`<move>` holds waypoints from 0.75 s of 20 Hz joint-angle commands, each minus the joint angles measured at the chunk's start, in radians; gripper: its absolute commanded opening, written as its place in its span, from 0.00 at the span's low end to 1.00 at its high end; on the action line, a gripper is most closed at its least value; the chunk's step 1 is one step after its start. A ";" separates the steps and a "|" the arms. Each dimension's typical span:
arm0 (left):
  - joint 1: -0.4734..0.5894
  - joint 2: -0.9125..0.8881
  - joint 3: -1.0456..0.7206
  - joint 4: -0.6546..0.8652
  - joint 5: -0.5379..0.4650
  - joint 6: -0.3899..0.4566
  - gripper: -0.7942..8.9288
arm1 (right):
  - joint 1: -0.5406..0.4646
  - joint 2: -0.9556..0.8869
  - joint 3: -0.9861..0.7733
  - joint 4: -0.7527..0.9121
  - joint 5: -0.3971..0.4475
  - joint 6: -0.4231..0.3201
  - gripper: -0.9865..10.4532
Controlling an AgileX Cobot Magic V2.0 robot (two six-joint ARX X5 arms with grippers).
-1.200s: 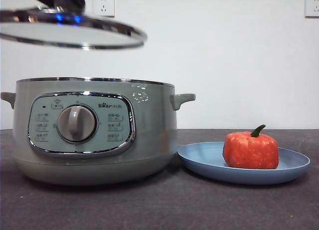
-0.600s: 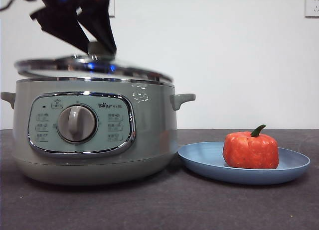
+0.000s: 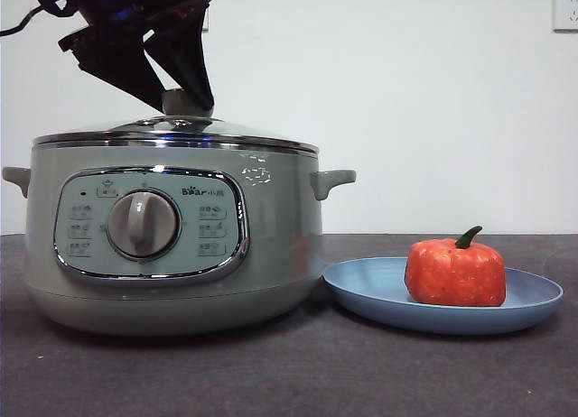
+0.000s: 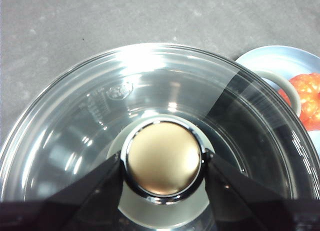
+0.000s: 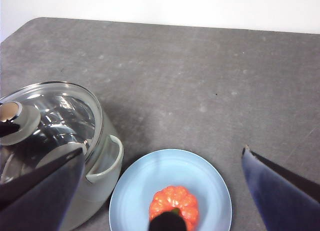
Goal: Take the pumpkin out from the steamer,put the pumpkin in the blue plate,close the lid
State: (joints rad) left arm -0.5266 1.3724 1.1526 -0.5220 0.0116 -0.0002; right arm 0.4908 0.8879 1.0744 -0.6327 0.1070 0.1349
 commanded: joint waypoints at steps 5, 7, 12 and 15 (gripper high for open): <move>-0.002 0.017 -0.010 -0.040 -0.013 0.027 0.51 | 0.001 0.000 -0.008 0.003 0.003 -0.002 0.55; -0.002 0.017 -0.010 -0.040 -0.012 0.027 0.51 | 0.001 0.000 -0.008 0.003 0.003 -0.002 0.55; -0.002 0.015 -0.008 -0.040 -0.013 0.027 0.51 | 0.001 0.000 -0.008 -0.004 0.003 -0.002 0.55; -0.002 0.000 -0.007 -0.048 -0.013 0.027 0.51 | 0.001 0.000 -0.008 -0.012 0.003 -0.002 0.55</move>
State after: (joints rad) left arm -0.5266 1.3758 1.1538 -0.5629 -0.0002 0.0177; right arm 0.4908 0.8879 1.0744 -0.6464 0.1070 0.1349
